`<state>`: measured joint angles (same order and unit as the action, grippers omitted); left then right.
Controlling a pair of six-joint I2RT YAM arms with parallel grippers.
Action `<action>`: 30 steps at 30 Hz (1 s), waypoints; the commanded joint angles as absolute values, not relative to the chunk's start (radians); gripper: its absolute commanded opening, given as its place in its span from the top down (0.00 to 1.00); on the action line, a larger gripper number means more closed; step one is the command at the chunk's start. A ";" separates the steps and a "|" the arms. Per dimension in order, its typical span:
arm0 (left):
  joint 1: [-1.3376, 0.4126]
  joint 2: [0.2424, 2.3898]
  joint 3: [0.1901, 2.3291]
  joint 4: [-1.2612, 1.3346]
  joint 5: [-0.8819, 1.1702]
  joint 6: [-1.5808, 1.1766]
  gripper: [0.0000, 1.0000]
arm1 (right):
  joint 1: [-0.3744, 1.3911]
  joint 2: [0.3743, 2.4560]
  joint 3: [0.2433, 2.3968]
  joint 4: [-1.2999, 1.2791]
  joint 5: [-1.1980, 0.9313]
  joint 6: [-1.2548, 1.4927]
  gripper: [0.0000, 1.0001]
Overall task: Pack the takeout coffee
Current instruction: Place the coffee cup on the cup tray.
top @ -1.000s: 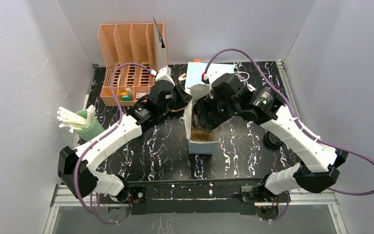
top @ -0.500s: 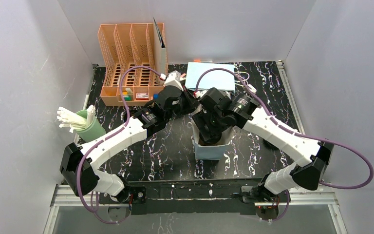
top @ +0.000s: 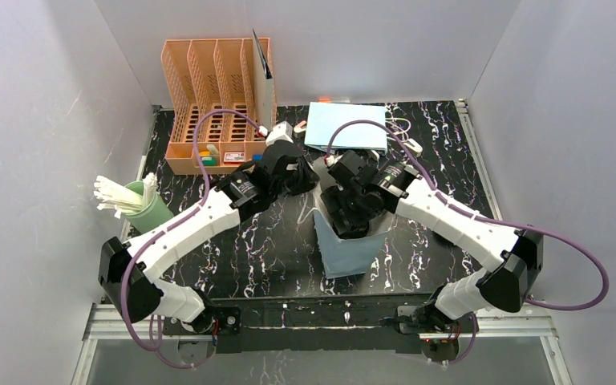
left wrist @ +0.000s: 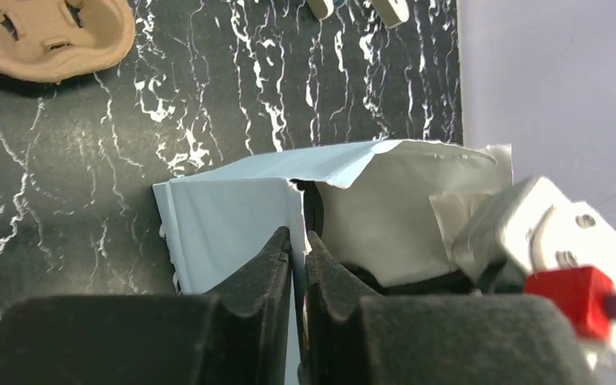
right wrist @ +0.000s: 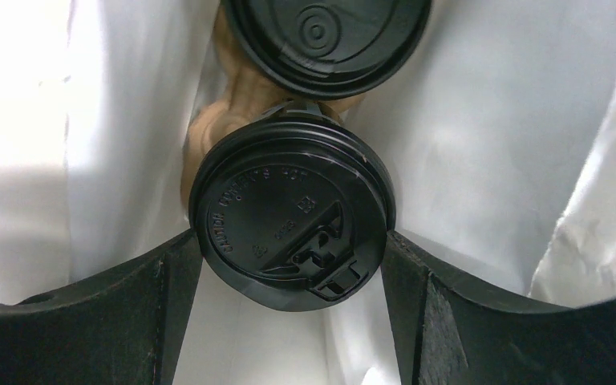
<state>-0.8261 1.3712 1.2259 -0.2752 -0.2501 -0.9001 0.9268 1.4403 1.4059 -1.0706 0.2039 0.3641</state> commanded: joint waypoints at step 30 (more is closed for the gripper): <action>-0.643 1.620 1.772 -0.627 0.238 -0.170 0.24 | 0.866 1.293 1.337 -0.997 0.064 0.214 0.71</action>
<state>-0.6430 1.6226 1.7737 -0.6971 0.1047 -0.2802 0.8696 1.3201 1.3422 -1.0180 0.0738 0.2272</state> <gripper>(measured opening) 0.752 0.849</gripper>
